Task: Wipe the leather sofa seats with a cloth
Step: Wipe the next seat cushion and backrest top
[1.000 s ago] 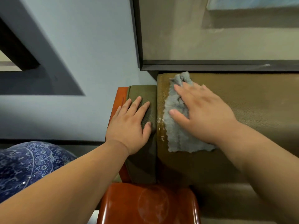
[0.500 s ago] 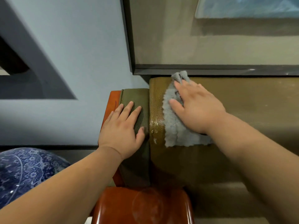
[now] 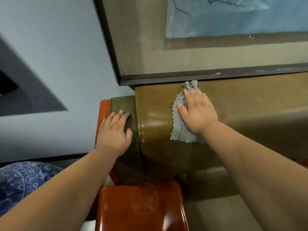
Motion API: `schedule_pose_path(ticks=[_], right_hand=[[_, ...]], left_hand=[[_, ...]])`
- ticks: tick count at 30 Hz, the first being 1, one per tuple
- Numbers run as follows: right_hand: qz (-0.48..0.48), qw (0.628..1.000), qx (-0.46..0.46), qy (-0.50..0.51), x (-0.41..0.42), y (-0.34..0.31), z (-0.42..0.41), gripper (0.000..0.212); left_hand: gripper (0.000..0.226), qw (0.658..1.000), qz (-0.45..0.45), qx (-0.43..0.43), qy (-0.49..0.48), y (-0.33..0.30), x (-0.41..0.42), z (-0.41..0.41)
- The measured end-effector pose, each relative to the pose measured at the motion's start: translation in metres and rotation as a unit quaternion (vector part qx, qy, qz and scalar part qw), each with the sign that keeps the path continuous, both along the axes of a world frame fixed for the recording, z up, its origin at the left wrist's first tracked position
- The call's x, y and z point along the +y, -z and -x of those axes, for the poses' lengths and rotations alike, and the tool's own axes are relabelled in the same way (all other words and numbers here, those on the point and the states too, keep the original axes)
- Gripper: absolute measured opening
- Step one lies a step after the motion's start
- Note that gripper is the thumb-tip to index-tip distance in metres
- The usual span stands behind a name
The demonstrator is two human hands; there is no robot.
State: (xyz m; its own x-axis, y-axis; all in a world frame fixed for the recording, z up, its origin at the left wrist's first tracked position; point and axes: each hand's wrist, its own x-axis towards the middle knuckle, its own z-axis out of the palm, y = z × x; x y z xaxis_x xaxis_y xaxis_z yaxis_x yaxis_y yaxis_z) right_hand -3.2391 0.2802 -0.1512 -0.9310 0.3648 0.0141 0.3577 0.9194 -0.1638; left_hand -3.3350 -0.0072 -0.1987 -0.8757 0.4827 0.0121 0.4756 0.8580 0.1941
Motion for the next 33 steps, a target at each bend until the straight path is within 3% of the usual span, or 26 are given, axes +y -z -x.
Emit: schedule_pose_path(ticks=[2, 4, 8, 11, 15, 21, 33], right_hand=[[-0.004, 1.000, 0.000, 0.001, 0.000, 0.003, 0.002, 0.080], [-0.003, 1.000, -0.003, -0.002, 0.000, 0.001, 0.002, 0.080], [0.012, 1.000, 0.000, -0.021, 0.005, -0.002, 0.001, 0.078], [0.028, 0.996, -0.007, -0.084, 0.019, 0.001, 0.008, 0.075], [0.024, 0.982, -0.031, -0.186, 0.062, -0.005, 0.014, 0.069], [0.015, 0.988, -0.035, -0.151, 0.113, -0.002, -0.004, 0.063], [-0.006, 0.990, 0.024, -0.140, 0.111, 0.014, -0.003, 0.068]], left_hand=[[0.057, 0.990, -0.108, -0.035, -0.089, -0.027, 0.016, 0.010], [0.047, 0.982, -0.158, -0.028, -0.100, -0.055, 0.052, 0.012], [0.055, 0.997, -0.055, -0.013, 0.045, -0.064, 0.141, -0.022], [0.061, 0.998, 0.032, 0.042, 0.015, -0.048, 0.163, -0.032], [0.066, 0.994, 0.037, 0.101, 0.005, -0.036, 0.160, -0.027], [0.063, 0.994, 0.036, 0.105, -0.006, -0.032, 0.161, -0.027], [0.065, 0.996, 0.036, 0.081, -0.013, -0.035, 0.161, -0.028]])
